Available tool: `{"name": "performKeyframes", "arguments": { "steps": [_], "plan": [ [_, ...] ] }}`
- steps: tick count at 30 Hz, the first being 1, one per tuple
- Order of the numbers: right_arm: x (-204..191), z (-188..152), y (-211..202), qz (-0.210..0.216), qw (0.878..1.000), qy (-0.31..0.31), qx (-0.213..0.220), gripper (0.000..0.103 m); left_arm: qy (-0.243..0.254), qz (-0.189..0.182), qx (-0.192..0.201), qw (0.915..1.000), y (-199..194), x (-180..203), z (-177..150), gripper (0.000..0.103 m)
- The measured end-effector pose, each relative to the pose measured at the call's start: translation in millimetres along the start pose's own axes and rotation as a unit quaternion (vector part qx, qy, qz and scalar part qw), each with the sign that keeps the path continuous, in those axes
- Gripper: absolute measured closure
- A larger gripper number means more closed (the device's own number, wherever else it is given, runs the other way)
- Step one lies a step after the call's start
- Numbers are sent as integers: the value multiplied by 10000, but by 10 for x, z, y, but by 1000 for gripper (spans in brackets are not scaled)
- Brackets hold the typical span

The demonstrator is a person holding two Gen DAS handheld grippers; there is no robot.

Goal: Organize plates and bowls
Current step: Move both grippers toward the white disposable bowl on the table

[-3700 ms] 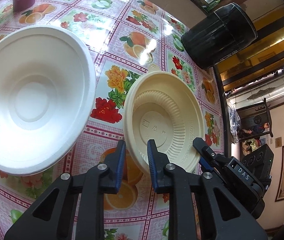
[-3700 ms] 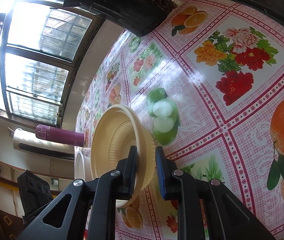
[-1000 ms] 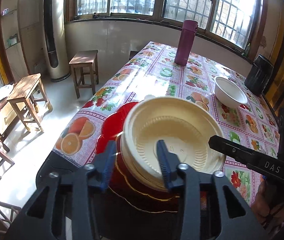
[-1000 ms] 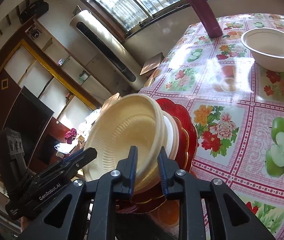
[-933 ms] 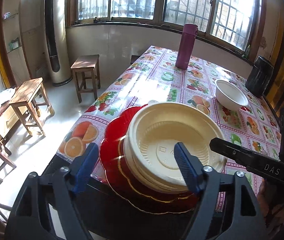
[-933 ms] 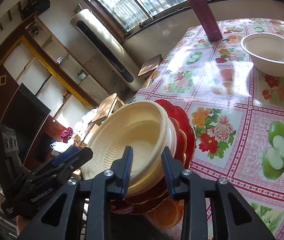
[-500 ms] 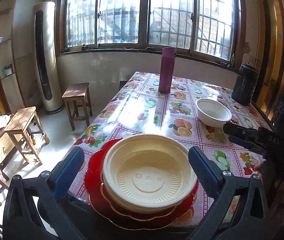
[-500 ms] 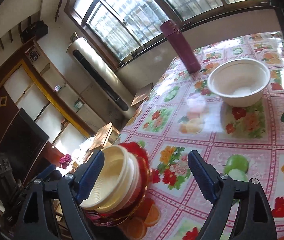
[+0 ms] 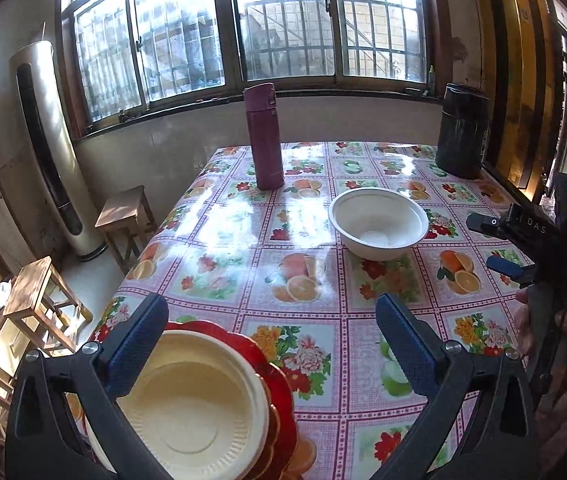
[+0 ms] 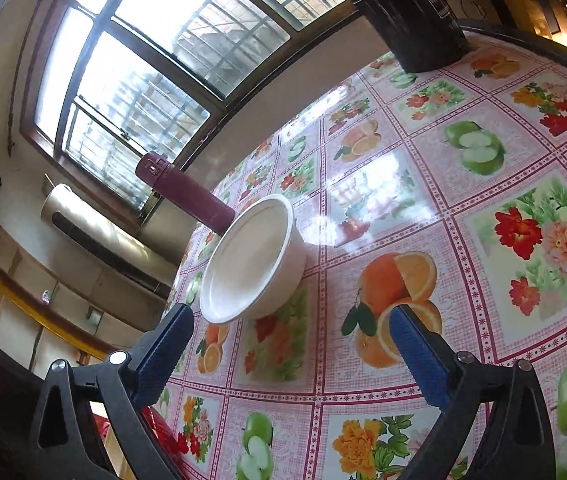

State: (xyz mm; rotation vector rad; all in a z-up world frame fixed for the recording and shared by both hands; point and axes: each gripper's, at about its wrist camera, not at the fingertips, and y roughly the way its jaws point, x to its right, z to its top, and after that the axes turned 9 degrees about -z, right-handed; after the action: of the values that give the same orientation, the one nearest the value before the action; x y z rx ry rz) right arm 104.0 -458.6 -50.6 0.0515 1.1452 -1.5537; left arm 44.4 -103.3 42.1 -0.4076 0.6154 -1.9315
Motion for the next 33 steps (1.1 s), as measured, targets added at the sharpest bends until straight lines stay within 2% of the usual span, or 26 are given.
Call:
{"name": "performKeyframes", "arguments": {
  "steps": [8,24,33],
  "plan": [
    [-14,94,-120,-77,9993,-292,232,1,170,-143,2,9998,297,393,248,0],
    [385,305,-89,41,9990,437,73,1,162,-218,-99,9996,691,671,501,0],
    [388,281,-66,24,9990,447,16,1,157,-244,-192,9994,837,700,536,0]
  ]
}}
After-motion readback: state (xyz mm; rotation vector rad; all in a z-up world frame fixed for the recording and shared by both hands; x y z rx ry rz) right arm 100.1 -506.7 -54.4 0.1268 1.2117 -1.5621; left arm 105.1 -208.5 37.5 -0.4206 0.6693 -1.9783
